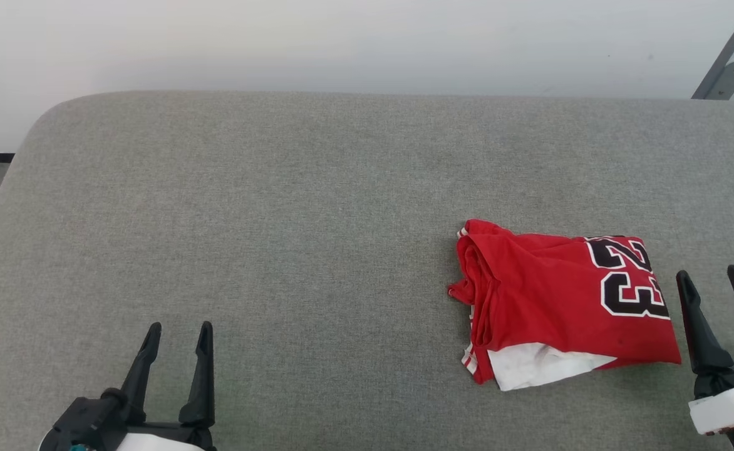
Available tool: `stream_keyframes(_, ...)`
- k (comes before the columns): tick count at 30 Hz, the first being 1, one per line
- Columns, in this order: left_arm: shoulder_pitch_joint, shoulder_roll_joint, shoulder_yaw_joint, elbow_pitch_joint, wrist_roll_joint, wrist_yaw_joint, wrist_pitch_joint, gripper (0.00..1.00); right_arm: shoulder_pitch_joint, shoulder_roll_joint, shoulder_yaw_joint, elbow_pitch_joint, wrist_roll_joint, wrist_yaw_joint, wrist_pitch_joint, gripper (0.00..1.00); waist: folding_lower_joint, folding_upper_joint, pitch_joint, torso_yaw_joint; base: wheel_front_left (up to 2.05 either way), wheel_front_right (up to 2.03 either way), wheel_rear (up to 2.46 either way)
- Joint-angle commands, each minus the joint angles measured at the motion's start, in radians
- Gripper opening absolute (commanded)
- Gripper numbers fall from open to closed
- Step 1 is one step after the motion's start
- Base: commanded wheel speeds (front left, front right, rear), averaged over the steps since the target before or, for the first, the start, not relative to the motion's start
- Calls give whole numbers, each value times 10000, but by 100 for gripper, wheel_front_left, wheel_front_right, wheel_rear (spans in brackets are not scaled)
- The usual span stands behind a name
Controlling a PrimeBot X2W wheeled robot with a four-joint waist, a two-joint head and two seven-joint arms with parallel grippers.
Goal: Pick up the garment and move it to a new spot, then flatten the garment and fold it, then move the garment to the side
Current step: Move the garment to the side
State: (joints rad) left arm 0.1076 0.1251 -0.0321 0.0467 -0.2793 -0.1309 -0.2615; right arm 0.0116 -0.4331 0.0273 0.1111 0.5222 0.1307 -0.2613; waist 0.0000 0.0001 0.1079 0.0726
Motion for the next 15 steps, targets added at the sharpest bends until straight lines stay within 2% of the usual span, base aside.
stream_keyframes(1,24,-8,3,-21,123,7,-46,100,57,46,-39,-22,-16,-1,-39,100,0,-1,17,9,0,0,0)
stream_keyframes(9,-567,77,-297,-31,115,8,-47,100,-600,-443,-6,-54,-73,-1,930,100,0,-1,437,186,0,0,0)
stream_keyframes(13,-990,180,-535,106,87,8,-47,100,-1070,-1055,267,32,85,-1,2154,100,0,-1,801,284,0,0,0)
stream_keyframes(15,-1244,199,-630,173,38,8,-47,100,-1369,-1557,499,-14,92,-1,2903,100,0,-1,1049,302,0,0,0)
